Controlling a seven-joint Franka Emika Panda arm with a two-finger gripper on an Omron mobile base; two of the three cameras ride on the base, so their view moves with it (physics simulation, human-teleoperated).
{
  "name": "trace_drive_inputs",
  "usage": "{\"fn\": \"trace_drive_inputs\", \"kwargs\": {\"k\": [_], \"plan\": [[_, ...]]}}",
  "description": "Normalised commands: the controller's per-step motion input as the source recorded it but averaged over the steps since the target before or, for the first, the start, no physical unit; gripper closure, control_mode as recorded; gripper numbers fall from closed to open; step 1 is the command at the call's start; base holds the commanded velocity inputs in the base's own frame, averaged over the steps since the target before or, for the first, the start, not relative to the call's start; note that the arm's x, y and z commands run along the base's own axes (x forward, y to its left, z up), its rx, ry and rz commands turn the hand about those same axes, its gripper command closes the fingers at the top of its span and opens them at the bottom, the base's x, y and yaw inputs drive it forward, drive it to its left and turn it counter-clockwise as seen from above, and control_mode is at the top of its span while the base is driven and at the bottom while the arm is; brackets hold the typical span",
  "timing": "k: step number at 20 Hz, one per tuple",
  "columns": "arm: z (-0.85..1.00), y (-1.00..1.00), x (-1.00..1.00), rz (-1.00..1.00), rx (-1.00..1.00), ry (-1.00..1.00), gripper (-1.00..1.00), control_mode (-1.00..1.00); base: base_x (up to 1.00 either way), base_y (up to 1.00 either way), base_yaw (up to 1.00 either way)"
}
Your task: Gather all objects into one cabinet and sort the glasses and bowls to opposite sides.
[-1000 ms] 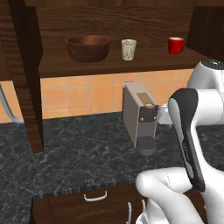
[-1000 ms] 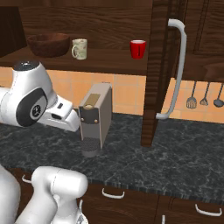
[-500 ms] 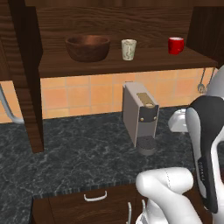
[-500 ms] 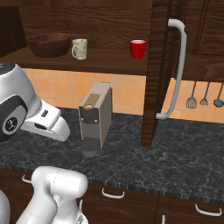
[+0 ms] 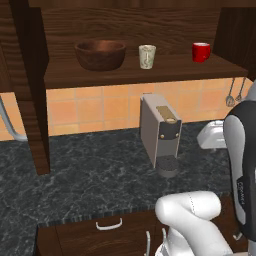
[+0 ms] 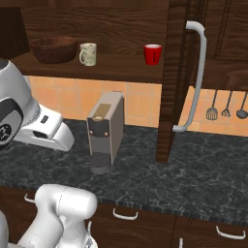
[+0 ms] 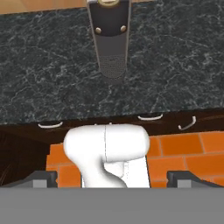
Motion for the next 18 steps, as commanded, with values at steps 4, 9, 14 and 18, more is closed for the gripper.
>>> {"fn": "trace_drive_inputs", "kwargs": {"k": [4,9,14,18], "plan": [[0.00,0.05,0.00,0.03,-0.03,-0.12,-1.00,-1.00,0.00,0.00,0.00],[0.04,0.00,-0.03,0.00,-0.02,-0.08,-1.00,-1.00,0.00,0.00,0.00],[0.03,0.00,0.00,0.00,0.00,0.00,-1.00,1.00,-0.45,-0.12,0.00],[0.00,0.00,0.00,0.00,0.00,0.00,-1.00,1.00,-1.00,-0.34,0.00]]}}
